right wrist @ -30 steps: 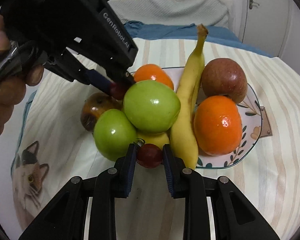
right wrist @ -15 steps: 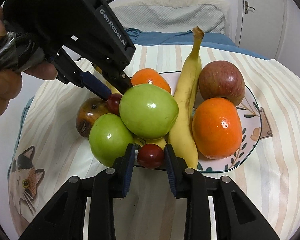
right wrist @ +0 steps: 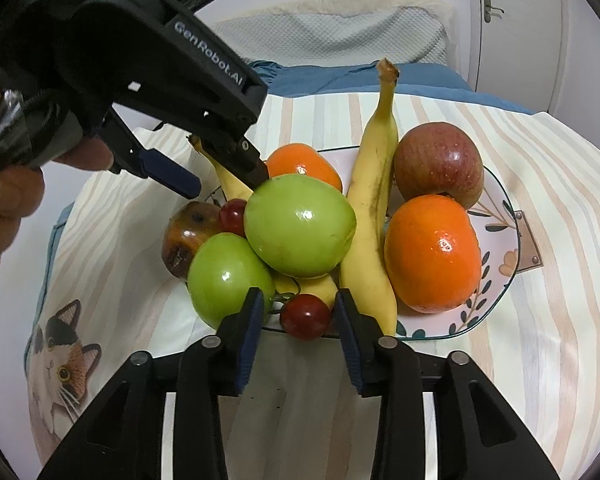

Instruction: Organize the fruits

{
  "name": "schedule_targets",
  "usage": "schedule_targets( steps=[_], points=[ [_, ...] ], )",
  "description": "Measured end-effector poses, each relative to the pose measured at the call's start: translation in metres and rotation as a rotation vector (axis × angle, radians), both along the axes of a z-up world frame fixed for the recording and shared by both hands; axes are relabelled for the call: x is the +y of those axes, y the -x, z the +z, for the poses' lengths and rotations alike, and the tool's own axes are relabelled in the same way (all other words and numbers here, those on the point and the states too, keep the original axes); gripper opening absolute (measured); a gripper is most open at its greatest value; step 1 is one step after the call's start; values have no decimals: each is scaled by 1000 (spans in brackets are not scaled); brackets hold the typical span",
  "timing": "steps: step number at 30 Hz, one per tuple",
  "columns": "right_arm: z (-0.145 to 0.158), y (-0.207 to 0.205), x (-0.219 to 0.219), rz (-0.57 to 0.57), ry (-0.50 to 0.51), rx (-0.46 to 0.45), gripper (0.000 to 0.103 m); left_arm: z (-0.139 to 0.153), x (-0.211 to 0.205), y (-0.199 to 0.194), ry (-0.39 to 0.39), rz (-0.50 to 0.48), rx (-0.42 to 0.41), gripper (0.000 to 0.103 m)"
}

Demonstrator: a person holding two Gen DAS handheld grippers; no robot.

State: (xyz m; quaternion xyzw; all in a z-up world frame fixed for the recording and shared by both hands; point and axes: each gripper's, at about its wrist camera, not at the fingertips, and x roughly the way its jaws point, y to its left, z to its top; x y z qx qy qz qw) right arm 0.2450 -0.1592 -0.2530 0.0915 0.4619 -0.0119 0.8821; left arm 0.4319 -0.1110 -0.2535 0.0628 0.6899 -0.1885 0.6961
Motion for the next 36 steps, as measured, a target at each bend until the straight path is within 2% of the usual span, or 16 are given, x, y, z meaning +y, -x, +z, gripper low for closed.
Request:
schedule_targets(
  steps=[2, 3, 6, 9, 10, 11, 13, 15, 21, 28, 36],
  points=[
    [5, 3, 0, 7, -18, -15, 57, 0, 5, 2, 2, 0, -4, 58],
    [8, 4, 0, 3, -11, -24, 67, 1, 6, 4, 4, -1, -6, 60],
    [20, 9, -3, -9, -5, -39, 74, 9, 10, 10, 4, -4, -34, 68],
    [33, 11, -12, -71, 27, -3, 86, 27, 16, 21, 4, -6, -109, 83],
    [36, 12, -16, -95, 35, 9, 94, 31, 18, 24, 2, -6, -128, 86],
    [40, 13, -22, -130, 52, 30, 95, 37, 22, 29, -3, -3, -159, 88],
    [48, 15, -32, -167, 48, 46, 96, 45, 29, 38, -13, 3, -204, 93],
    [55, 16, -42, -209, 52, 64, 98, 53, 38, 50, -24, 14, -241, 95],
    [76, 19, -62, -267, 93, 79, 99, 64, 50, 74, -33, 51, -288, 101],
    [103, 27, -60, -246, 150, 62, 99, 69, 57, 107, -38, 102, -308, 101],
    [127, 40, -52, -209, 177, 56, 99, 97, 67, 136, -54, 135, -406, 101]
  ],
)
